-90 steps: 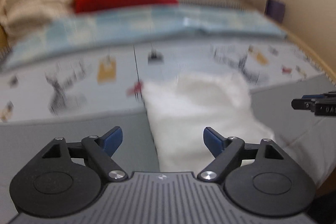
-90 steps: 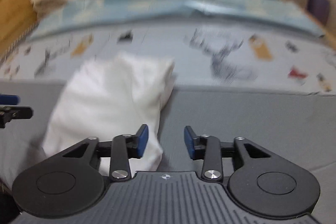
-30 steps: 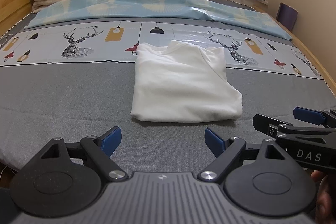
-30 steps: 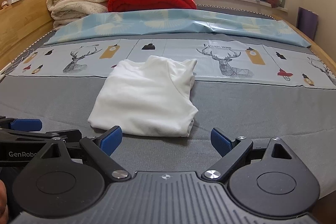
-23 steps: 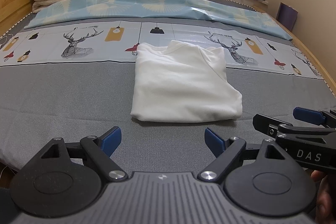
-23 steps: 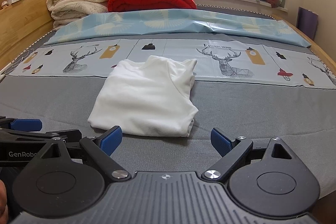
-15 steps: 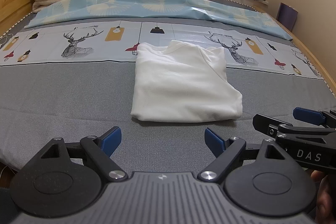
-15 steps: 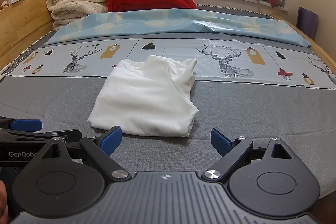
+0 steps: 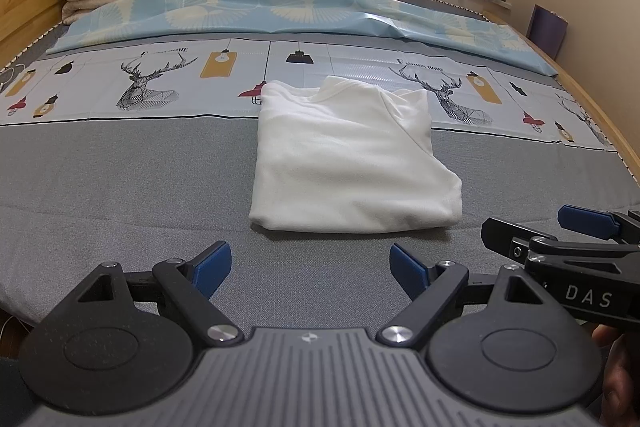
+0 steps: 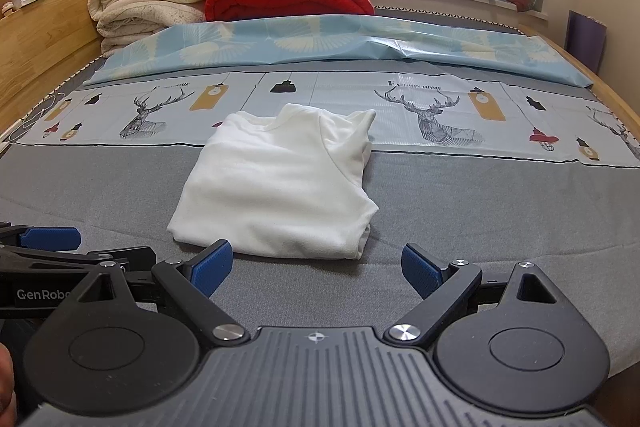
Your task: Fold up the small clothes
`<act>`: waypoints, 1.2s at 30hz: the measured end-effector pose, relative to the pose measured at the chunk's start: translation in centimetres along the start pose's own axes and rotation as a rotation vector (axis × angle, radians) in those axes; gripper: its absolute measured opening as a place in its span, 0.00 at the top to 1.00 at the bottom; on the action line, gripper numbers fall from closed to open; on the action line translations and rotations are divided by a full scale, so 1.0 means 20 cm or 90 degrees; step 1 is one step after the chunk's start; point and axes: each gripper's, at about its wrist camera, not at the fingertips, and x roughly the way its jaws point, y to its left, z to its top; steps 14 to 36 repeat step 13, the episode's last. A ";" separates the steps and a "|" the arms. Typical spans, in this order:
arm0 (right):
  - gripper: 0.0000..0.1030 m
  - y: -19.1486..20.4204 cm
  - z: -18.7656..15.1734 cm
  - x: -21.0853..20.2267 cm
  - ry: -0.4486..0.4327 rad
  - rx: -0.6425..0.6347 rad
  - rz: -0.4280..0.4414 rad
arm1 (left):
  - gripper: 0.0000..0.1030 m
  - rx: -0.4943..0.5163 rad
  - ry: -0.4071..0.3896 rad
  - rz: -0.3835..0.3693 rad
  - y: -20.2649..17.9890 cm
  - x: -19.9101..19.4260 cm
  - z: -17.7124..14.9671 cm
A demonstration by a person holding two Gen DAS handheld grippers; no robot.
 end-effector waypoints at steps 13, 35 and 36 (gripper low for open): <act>0.11 0.00 0.00 0.00 0.000 0.001 0.002 | 0.13 0.001 0.000 -0.001 0.01 0.00 -0.01; 0.11 0.00 0.00 0.00 0.000 0.001 0.002 | 0.13 0.001 0.000 -0.001 0.01 0.00 -0.01; 0.11 0.00 0.00 0.00 0.000 0.001 0.002 | 0.13 0.001 0.000 -0.001 0.01 0.00 -0.01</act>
